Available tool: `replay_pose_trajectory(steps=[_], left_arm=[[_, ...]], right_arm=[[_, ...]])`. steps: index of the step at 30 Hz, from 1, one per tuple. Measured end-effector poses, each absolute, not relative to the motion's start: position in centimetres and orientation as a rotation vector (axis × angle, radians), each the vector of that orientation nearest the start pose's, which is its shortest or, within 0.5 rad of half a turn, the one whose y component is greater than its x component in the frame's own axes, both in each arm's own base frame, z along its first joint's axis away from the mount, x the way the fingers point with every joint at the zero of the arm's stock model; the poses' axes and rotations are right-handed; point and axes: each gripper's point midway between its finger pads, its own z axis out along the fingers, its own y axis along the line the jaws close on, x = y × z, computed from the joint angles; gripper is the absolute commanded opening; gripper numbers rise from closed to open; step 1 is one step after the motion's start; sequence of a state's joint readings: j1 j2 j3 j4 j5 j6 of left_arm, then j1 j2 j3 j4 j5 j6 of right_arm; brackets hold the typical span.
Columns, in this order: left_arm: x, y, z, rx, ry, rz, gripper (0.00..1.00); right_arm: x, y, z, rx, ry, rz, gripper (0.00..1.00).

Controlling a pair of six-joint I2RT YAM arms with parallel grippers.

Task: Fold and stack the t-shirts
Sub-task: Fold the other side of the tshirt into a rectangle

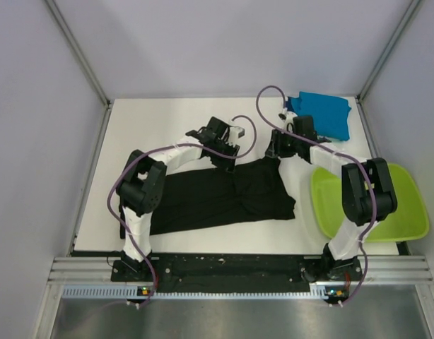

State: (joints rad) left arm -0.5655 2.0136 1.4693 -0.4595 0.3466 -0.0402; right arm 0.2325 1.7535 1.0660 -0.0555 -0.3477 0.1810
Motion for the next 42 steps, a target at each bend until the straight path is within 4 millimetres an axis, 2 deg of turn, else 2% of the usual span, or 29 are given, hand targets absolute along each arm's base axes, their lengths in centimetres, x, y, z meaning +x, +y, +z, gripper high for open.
replay_pose_trajectory(steps=[3, 5, 6, 9, 11, 13, 15, 18, 21, 23, 28, 29, 31, 34, 37, 39, 41, 42], left_arm=[[37.0, -30.1, 6.3, 0.809, 2.477, -0.625, 0.35], [37.2, -30.0, 6.9, 0.814, 2.459, -0.612, 0.26], [37.1, -30.1, 7.3, 0.822, 2.449, -0.609, 0.24], [36.8, -30.6, 8.4, 0.856, 2.411, -0.636, 0.23], [36.3, -31.4, 8.6, 0.878, 2.401, -0.682, 0.22], [36.0, -32.2, 8.4, 0.89, 2.41, -0.722, 0.22], [36.0, -33.0, 7.6, 0.896, 2.427, -0.753, 0.22], [36.0, -33.5, 5.2, 0.893, 2.482, -0.765, 0.22], [35.7, -33.2, 3.0, 0.886, 2.543, -0.76, 0.24], [36.1, -33.1, 3.2, 0.883, 2.539, -0.743, 0.25], [36.7, -32.7, 3.4, 0.904, 2.523, -0.696, 0.36], [36.8, -32.6, 3.5, 0.918, 2.515, -0.683, 0.4], [36.8, -32.5, 3.9, 0.949, 2.495, -0.664, 0.48], [36.9, -31.7, 5.5, 0.998, 2.454, -0.632, 0.54], [37.0, -30.5, 8.9, 1.048, 2.381, -0.604, 0.55], [37.1, -29.1, 11.6, 1.068, 2.323, -0.575, 0.55], [37.4, -26.9, 13.7, 1.064, 2.282, -0.525, 0.55], [37.6, -24.9, 14.7, 1.046, 2.269, -0.482, 0.54]], right_arm=[[41.6, 16.1, 8.7, -0.227, 2.325, 0.563, 0.39], [40.9, 16.0, 9.9, -0.22, 2.325, 0.553, 0.24], [40.4, 16.1, 10.7, -0.215, 2.32, 0.558, 0.17], [38.2, 17.7, 13.1, -0.236, 2.277, 0.639, 0.0], [36.2, 19.5, 13.6, -0.274, 2.263, 0.744, 0.0], [34.2, 20.9, 12.7, -0.282, 2.297, 0.842, 0.0], [32.6, 21.1, 10.2, -0.254, 2.374, 0.873, 0.0], [30.8, 19.7, 5.9, -0.14, 2.518, 0.846, 0.0], [30.5, 17.9, 3.2, -0.021, 2.611, 0.774, 0.0], [30.9, 16.9, 2.4, 0.044, 2.631, 0.738, 0.0], [31.2, 16.2, 2.3, 0.077, 2.639, 0.701, 0.0], [31.1, 16.0, 2.5, 0.074, 2.642, 0.684, 0.02], [30.9, 15.2, 3.2, 0.074, 2.645, 0.63, 0.19], [30.1, 13.9, 5.2, 0.072, 2.629, 0.548, 0.38], [29.6, 12.7, 8.1, 0.075, 2.581, 0.477, 0.44], [29.1, 12.1, 9.1, 0.086, 2.566, 0.45, 0.45], [28.2, 11.6, 9.1, 0.109, 2.584, 0.424, 0.46], [27.6, 11.3, 8.6, 0.12, 2.601, 0.406, 0.47]])
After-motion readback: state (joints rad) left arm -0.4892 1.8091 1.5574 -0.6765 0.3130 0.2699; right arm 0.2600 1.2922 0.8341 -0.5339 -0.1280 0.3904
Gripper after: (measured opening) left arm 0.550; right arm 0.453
